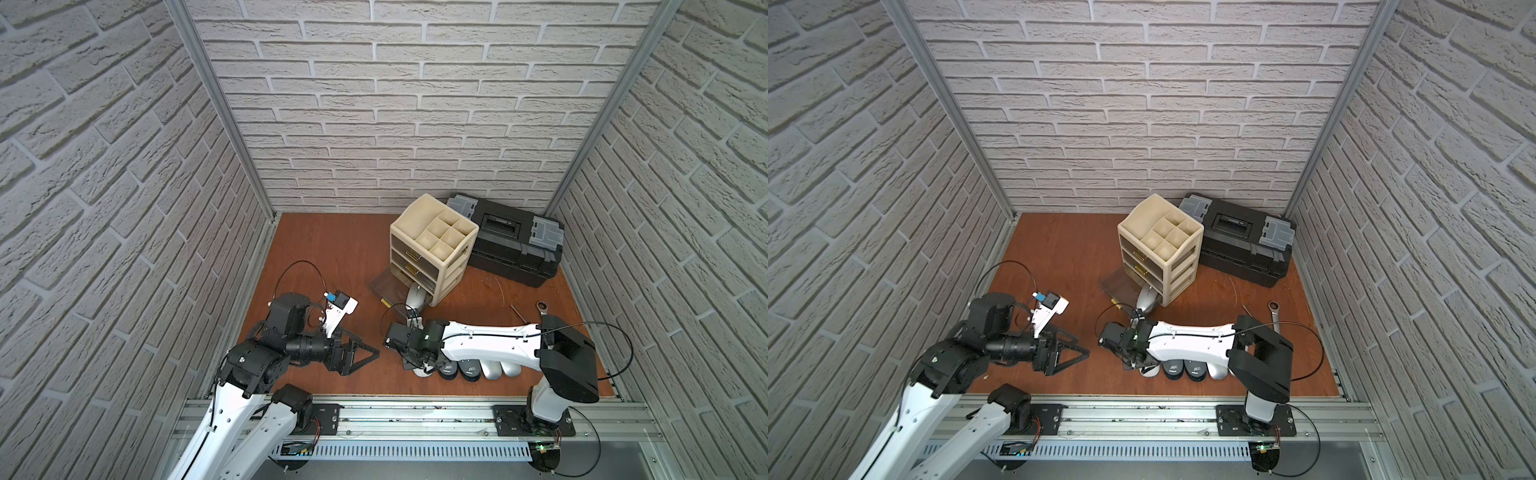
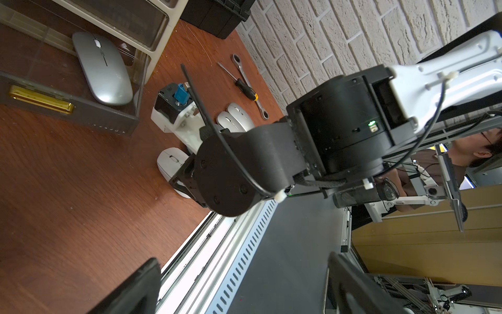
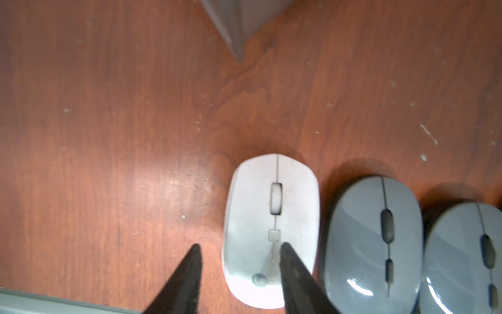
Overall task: Take the mice out of the drawer
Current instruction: Move the mouse to the center of the board.
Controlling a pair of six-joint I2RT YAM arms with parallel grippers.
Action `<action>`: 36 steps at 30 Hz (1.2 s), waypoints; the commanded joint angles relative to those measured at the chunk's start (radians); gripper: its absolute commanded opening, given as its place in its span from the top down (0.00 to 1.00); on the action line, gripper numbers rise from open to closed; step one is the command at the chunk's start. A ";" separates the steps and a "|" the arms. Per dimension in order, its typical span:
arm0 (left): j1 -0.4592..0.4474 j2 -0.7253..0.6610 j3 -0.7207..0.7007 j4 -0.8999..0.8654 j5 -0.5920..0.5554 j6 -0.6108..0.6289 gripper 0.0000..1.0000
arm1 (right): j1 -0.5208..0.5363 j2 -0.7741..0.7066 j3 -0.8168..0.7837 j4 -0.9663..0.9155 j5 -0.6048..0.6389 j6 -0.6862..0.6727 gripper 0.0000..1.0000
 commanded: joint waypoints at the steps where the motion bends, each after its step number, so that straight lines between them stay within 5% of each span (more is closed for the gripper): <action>1: -0.003 0.003 0.004 0.024 0.007 0.010 0.02 | 0.014 -0.002 0.028 0.045 0.004 -0.042 0.61; 10: -0.002 0.021 -0.002 0.036 0.003 0.001 0.02 | 0.006 0.064 0.049 0.075 -0.015 -0.053 0.97; 25: -0.002 0.028 -0.010 0.044 0.002 -0.004 0.02 | -0.038 0.062 -0.004 0.028 -0.011 0.047 0.98; 36: -0.002 0.058 0.033 0.080 -0.067 -0.034 0.02 | -0.027 -0.098 -0.060 0.221 0.039 -0.141 0.98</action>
